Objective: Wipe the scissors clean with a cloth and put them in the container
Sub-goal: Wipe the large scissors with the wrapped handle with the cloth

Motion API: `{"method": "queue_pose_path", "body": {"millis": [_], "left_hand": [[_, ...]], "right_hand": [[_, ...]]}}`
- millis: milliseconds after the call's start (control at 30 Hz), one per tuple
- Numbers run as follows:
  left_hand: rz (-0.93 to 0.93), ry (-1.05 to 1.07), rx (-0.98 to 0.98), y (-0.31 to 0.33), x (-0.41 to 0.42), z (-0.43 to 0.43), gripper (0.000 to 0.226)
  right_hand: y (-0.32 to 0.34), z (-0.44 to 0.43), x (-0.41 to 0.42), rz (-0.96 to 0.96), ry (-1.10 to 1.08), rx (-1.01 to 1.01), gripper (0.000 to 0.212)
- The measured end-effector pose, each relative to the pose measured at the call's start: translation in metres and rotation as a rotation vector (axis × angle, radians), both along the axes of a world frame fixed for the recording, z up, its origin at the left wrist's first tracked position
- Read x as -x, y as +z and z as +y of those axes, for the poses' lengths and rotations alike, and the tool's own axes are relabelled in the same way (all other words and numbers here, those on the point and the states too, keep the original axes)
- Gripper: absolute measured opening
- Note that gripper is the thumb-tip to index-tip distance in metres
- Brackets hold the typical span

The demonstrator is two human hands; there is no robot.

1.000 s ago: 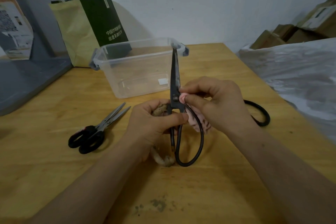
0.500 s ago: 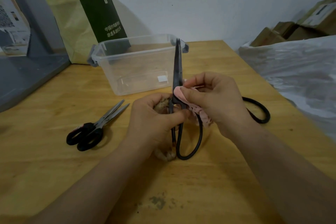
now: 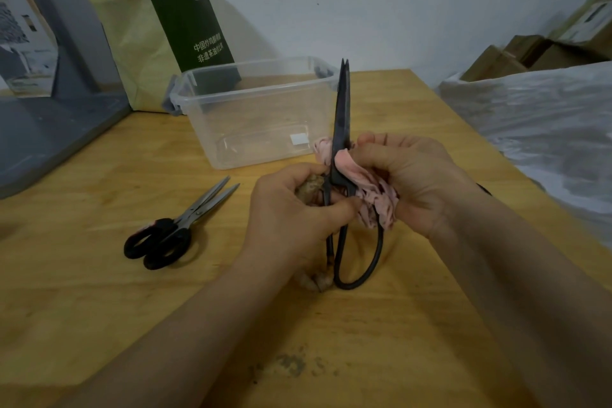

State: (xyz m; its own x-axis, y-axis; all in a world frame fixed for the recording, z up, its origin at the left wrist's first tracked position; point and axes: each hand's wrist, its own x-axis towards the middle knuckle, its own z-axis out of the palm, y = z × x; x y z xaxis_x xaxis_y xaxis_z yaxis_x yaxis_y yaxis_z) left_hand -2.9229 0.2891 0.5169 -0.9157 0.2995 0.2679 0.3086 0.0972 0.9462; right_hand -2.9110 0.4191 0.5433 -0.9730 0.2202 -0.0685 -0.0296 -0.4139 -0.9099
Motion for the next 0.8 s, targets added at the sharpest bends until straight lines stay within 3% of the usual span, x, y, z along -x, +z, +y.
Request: {"method": "queue_pose_path", "body": {"millis": [167,333,433,533,700,800], "left_hand": [[-0.016,-0.017,-0.019,0.0,0.0,0.001,0.026],[-0.039,-0.024,-0.044,0.0,0.0,0.001,0.022],[-0.034,-0.039,-0.047,0.0,0.0,0.0,0.021],[-0.033,-0.026,-0.053,-0.001,0.001,-0.001,0.021],[-0.021,-0.035,-0.045,-0.002,0.001,-0.002,0.021],[-0.014,-0.015,-0.041,-0.002,0.002,-0.003,0.022]], "right_hand": [[-0.005,0.001,0.005,-0.022,-0.002,0.062,0.043],[-0.002,0.005,0.004,-0.073,-0.045,0.037,0.021],[0.001,0.016,-0.005,-0.051,-0.187,-0.463,0.023],[0.008,0.022,-0.013,0.113,-0.274,-0.911,0.026],[0.007,0.011,-0.016,0.449,-0.38,-1.248,0.007],[-0.002,0.006,-0.013,0.509,-0.361,-1.366,0.006]]}}
